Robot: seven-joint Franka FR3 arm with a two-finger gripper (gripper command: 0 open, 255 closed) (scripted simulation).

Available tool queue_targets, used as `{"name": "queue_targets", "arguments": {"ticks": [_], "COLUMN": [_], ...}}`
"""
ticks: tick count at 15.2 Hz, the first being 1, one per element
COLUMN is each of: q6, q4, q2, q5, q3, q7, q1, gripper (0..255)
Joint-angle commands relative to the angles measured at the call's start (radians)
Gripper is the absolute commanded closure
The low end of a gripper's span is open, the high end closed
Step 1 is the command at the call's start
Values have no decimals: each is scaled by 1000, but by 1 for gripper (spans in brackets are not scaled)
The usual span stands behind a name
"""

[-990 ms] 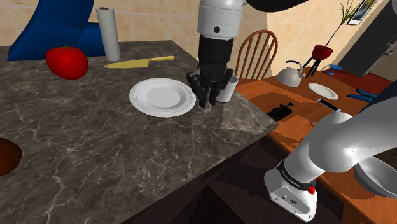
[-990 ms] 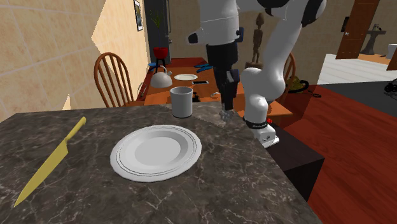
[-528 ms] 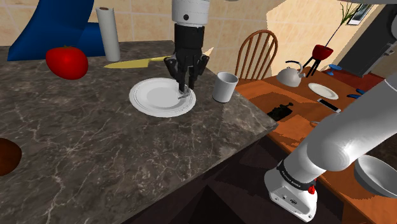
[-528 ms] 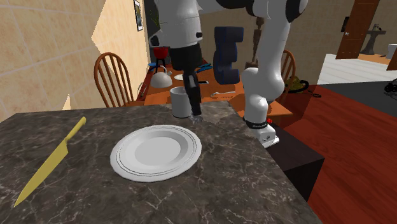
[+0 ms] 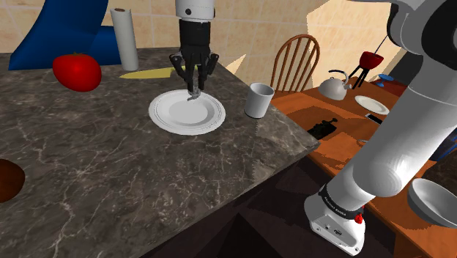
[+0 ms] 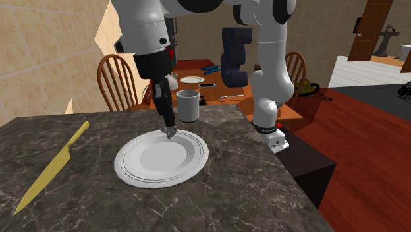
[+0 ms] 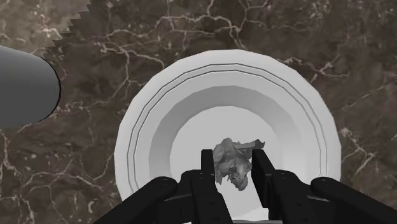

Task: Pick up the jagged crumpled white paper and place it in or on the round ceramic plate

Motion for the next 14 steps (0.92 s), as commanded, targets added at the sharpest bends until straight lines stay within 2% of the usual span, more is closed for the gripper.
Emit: {"name": "queue_targets", "arguments": {"ticks": [1, 10, 14], "q6": [24, 148, 148], "q4": [-13, -128, -128], "q2": [11, 23, 23], "q5": [-6, -11, -11], "q3": [-1, -3, -3], "q7": [0, -5, -5], "q1": [1, 1, 1], "gripper": [255, 255, 255]}}
